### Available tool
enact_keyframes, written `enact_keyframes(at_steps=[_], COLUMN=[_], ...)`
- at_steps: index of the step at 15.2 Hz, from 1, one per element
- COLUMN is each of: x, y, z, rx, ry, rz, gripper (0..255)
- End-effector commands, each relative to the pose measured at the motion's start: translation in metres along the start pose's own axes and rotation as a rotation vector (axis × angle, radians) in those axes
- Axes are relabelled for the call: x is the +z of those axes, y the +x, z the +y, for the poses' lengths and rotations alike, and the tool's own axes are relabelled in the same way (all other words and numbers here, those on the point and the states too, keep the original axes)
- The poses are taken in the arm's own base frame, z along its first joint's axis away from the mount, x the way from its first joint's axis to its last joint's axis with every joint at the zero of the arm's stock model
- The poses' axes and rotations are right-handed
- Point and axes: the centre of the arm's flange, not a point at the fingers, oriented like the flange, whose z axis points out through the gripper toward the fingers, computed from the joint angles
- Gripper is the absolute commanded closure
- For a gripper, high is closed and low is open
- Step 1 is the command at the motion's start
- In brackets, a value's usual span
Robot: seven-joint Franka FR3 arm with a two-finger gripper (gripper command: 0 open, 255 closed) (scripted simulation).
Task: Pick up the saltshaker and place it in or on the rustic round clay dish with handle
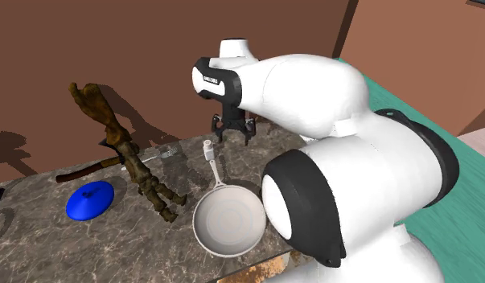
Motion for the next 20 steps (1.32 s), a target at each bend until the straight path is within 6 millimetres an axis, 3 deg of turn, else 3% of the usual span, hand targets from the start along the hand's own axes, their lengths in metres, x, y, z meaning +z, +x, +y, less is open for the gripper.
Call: enact_keyframes(at_steps=[1, 12, 20], x=[0.01, 0.064, 0.103], y=[0.02, 0.109, 0.111], z=[-0.023, -0.141, -0.143], rx=[-0.005, -0.035, -0.037], ry=[-0.014, -0.093, -0.096], rz=[-0.007, -0.041, -0.042], gripper=[0, 0, 0])
